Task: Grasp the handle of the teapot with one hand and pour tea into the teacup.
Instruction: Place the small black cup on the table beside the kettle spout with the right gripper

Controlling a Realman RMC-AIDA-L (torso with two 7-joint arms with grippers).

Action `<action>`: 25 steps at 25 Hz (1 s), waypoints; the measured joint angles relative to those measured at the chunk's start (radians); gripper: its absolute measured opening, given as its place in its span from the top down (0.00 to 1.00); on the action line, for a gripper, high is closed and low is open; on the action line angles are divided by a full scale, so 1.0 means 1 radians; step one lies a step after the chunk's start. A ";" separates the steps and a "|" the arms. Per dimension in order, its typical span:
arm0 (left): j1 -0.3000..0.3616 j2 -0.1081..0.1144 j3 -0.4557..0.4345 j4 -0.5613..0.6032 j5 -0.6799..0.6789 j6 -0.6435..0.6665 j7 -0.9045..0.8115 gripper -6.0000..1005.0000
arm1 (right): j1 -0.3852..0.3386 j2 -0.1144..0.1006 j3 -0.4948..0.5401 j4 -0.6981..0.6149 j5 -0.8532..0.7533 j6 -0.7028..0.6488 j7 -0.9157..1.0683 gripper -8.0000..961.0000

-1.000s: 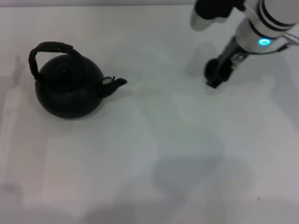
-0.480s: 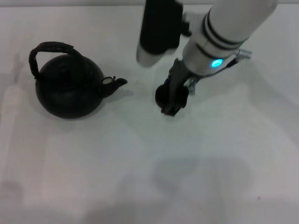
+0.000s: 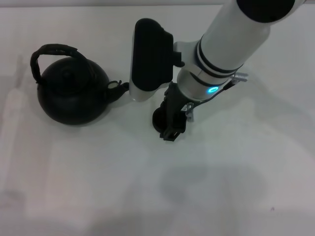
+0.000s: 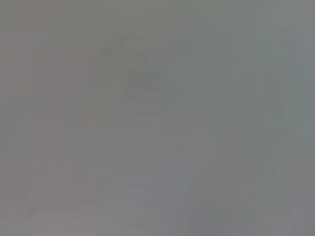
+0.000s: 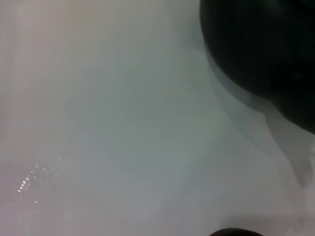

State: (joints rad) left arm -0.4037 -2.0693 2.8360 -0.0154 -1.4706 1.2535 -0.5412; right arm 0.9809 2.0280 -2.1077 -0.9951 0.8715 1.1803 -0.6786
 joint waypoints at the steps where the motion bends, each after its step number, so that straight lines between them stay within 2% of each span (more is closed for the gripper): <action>1: -0.001 0.000 0.001 0.000 0.001 0.000 0.000 0.13 | 0.002 0.000 -0.008 0.000 0.007 -0.005 0.000 0.23; 8: -0.002 0.001 0.002 -0.001 0.004 0.000 0.000 0.13 | 0.013 0.000 -0.073 0.001 0.027 -0.023 0.001 0.22; 25: -0.003 0.001 0.002 -0.002 0.004 0.000 0.000 0.13 | 0.008 0.000 -0.075 0.001 0.029 -0.031 0.001 0.22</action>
State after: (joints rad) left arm -0.4065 -2.0679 2.8378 -0.0169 -1.4667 1.2532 -0.5415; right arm 0.9887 2.0279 -2.1829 -0.9940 0.9005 1.1498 -0.6780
